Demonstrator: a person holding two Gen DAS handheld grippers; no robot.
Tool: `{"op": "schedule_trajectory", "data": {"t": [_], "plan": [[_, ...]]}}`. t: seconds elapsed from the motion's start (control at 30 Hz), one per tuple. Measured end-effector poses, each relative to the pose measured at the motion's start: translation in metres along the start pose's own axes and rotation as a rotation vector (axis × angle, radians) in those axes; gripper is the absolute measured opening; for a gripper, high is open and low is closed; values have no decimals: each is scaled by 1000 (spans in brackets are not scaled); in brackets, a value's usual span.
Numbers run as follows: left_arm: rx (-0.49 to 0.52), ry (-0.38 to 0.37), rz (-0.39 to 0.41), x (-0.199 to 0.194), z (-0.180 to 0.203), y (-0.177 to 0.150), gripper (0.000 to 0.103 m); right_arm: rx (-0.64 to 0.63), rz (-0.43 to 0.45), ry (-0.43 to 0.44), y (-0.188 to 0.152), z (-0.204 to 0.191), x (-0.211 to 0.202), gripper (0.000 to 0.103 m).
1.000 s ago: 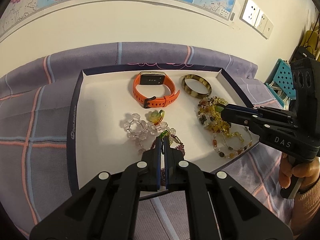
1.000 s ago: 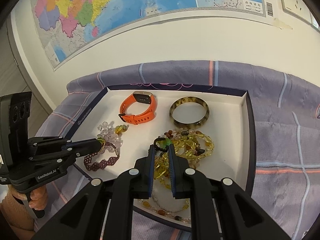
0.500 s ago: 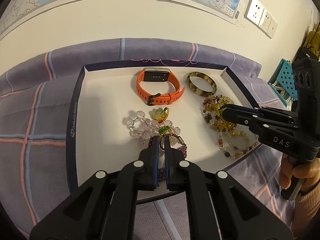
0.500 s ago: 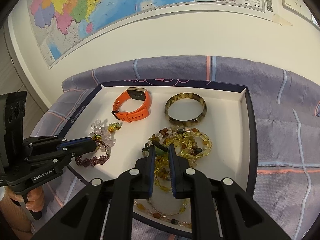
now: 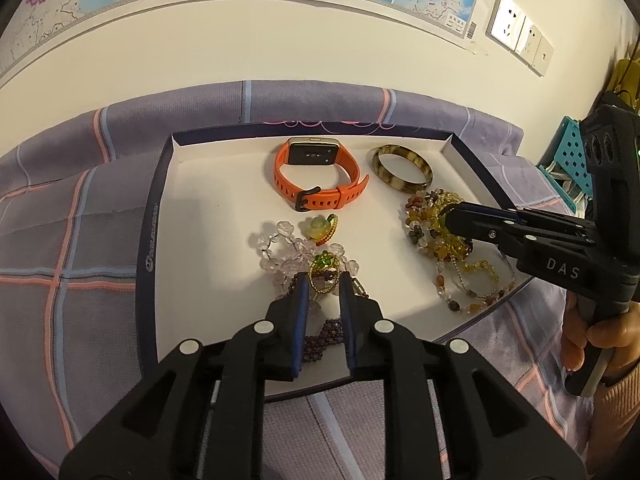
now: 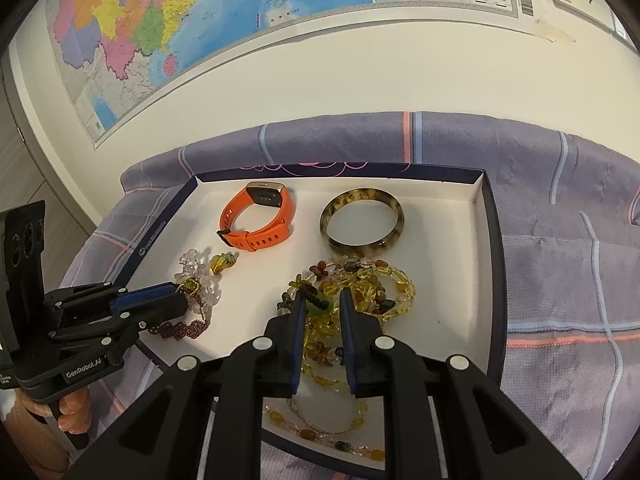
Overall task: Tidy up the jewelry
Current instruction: 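Open both tools to release the earring and ring in the tray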
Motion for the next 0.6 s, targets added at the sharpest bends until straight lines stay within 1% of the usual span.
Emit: {"op": "schedule_trajectory", "data": {"t": [0.1,0.17,0.2,0.3,0.4,0.5,0.57,0.6], "plan": [[-1,4,4,-1,-1,0,18,8,0,-8,3,1,1,15],[0,3,7,-1,-1,0,22,17,1,-11,5,2,1,17],[1,5,8,-1,-1,0,22,20,2,-10,6,1,2,20],[6,11,12,-1,-1,0,27,18,6,-19,6,1,2,21],[3,12,20,-3,-1,-1,34,22,11,-23,5,1,0,24],[-2,13,28,-5,-3,-2,40,26,24,-23,5,0,-5,30],[-6,21,38,-8,-4,-2,50,19,35,-26,4,-2,-9,33],[-4,28,46,-9,-4,-2,53,16,40,-24,4,-3,-12,37]]}}
Point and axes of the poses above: each gripper's, at about its wrist camera, not at the fingertips, and x roughly the way its jaws point, z to its right, y to its top, the point moved 5 cm from there along x, roughly the way its jaws point, and after that the axes turned 2 degrees about x, right-handed, at the moved point
